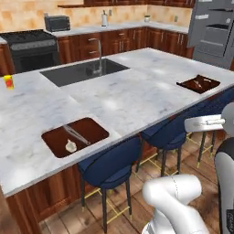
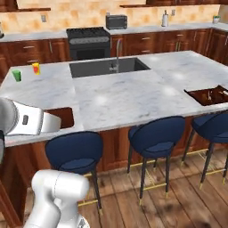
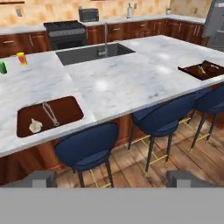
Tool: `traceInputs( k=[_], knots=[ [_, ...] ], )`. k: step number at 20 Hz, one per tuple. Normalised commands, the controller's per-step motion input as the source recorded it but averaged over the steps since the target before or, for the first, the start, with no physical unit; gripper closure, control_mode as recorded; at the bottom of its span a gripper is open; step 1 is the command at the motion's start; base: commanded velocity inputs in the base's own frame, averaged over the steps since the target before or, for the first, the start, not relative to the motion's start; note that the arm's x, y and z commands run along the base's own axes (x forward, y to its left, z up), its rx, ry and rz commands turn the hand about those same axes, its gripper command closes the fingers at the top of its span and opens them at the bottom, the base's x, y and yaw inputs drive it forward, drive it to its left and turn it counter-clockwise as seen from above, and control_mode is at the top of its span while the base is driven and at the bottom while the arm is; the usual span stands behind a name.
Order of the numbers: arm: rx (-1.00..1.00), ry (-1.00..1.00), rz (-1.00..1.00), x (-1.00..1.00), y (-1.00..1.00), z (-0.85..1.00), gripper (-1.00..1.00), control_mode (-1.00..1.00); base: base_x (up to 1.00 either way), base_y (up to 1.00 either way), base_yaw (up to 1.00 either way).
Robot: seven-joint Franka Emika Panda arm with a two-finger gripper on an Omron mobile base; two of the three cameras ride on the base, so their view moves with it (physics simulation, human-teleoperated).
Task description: Gather the potato and garlic from the fridge and place them on a tray on the dining counter. Then gather the steak and chicken drumstick from the fridge and place them on the other tray.
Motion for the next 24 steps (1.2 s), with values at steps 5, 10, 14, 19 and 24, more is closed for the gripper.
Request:
traceInputs(
  k=[5, 10, 14, 19, 24],
  knots=[
    [0.00, 0.00, 0.00, 0.00, 0.00, 0.00, -1.00, 1.00, 0.18, -0.92, -0.65],
    [0.00, 0.00, 0.00, 0.00, 0.00, 0.00, -1.00, 1.00, 0.29, -1.00, -0.52],
    [0.00, 0.00, 0.00, 0.00, 0.00, 0.00, -1.00, 1.00, 0.19, -1.00, -0.53],
    [0.00, 0.00, 0.00, 0.00, 0.00, 0.00, -1.00, 1.00, 0.78, -0.99, -0.36],
    [0.00, 0.00, 0.00, 0.00, 0.00, 0.00, -1.00, 1.00, 1.00, -0.90, -0.26]
  ],
)
